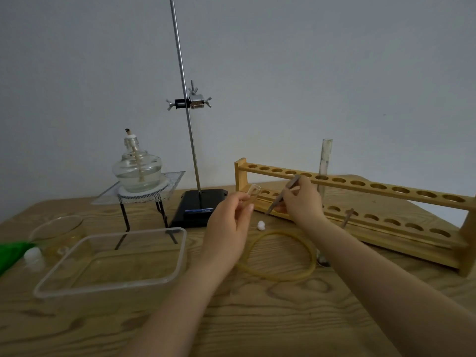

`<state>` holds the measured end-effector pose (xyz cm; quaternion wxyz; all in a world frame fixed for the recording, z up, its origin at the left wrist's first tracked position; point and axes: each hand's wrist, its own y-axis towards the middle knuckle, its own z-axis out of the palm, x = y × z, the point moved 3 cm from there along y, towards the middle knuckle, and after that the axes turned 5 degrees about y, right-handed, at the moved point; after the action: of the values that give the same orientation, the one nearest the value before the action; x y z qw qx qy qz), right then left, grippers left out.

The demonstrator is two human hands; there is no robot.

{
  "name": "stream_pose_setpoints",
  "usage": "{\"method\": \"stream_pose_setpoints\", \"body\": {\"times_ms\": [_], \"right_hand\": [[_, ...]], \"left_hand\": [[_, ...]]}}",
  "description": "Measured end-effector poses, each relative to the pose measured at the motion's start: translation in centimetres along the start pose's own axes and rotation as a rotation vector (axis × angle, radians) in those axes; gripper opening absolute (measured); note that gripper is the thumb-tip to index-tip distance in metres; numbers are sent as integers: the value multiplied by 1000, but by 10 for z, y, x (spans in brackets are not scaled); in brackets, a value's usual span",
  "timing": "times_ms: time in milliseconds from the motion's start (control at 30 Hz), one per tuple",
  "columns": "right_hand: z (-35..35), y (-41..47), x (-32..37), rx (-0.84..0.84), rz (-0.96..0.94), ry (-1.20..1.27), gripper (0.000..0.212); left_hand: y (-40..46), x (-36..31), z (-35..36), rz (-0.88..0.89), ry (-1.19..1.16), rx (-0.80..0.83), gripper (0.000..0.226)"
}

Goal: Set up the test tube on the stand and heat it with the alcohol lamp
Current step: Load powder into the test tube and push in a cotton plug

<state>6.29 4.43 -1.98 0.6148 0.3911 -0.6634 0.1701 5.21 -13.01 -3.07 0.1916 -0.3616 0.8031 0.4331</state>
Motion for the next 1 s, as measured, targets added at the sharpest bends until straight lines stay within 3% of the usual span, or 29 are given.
{"method": "stream_pose_setpoints", "body": {"times_ms": [200, 433, 667, 1000], "right_hand": [[14, -7, -35, -86, 34, 11, 26], [29, -14, -58, -69, 28, -90, 9], [24, -17, -54, -105, -53, -176, 14], [9, -20, -30, -136, -89, 25, 11]], "left_hand": [[-3, 11, 12, 22, 30, -70, 32], [-12, 27, 25, 60, 123, -89, 37], [-14, 33, 28, 88, 172, -110, 40], [-16, 44, 31, 93, 246, -71, 40]]}}
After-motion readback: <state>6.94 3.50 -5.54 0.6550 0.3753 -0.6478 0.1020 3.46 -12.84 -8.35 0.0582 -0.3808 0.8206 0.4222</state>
